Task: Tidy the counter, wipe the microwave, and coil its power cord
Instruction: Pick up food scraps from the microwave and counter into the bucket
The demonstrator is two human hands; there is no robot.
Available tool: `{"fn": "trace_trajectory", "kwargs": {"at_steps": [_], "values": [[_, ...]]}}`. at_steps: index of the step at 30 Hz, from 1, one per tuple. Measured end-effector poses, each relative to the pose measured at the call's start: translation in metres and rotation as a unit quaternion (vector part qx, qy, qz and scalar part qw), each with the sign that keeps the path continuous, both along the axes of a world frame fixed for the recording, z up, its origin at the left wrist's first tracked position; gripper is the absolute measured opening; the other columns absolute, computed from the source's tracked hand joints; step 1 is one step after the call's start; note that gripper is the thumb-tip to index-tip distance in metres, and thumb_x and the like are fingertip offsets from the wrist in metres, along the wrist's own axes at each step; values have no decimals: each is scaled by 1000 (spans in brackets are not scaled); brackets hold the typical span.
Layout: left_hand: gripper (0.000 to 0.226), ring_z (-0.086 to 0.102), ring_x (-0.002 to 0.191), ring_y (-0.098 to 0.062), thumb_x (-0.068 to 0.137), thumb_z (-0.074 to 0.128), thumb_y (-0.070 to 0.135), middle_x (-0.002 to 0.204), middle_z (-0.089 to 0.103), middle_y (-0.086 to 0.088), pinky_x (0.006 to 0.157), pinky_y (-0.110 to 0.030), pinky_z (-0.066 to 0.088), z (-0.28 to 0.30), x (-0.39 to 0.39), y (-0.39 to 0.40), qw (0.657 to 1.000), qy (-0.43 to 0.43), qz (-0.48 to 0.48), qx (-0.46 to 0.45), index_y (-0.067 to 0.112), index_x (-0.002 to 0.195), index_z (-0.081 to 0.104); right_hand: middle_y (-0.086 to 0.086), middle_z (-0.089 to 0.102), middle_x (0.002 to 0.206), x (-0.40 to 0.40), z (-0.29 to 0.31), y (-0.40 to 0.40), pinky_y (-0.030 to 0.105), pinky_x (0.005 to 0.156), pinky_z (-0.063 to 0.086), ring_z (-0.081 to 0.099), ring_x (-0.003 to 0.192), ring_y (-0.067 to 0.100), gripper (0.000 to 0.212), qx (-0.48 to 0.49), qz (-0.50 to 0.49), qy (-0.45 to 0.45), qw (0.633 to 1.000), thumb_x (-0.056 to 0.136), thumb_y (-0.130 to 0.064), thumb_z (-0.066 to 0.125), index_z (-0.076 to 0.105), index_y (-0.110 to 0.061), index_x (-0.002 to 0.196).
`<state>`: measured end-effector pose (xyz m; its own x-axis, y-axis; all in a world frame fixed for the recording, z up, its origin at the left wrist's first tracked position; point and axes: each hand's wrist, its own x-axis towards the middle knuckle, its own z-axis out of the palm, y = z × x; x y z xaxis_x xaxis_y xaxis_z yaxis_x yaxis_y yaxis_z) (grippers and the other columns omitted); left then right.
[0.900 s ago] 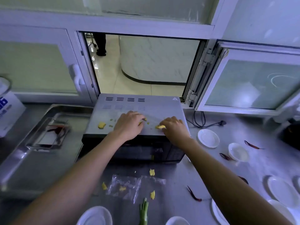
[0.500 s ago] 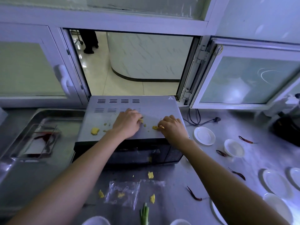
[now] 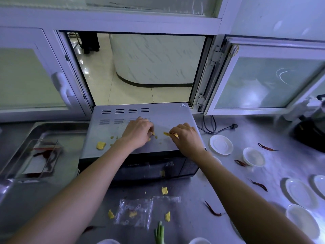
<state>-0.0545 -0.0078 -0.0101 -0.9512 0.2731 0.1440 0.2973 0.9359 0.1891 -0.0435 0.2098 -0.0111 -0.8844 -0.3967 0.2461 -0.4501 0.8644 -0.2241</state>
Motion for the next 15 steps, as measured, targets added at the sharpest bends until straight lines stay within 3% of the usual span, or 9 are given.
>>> {"fn": "trace_trajectory", "kwargs": {"at_steps": [4, 15], "values": [[9, 51, 101, -18, 93, 65, 24, 101, 62, 9, 81, -36, 47, -1, 0, 1, 1000, 0, 2, 7, 23, 101, 65, 3, 69, 99, 3, -3, 3, 36, 77, 39, 57, 98, 27, 22, -22, -11, 7, 1000, 98, -31, 60, 72, -15, 107], [8, 54, 103, -22, 95, 61, 16, 101, 65, 3, 83, -40, 47, 7, 7, 22, 998, 31, -23, 51, 20, 98, 66, 5, 69, 96, 24, 4, 30, 42, 81, 47, 57, 97, 30, 18, -43, -59, -2, 997, 97, -26, 61, 72, -14, 103]]}}
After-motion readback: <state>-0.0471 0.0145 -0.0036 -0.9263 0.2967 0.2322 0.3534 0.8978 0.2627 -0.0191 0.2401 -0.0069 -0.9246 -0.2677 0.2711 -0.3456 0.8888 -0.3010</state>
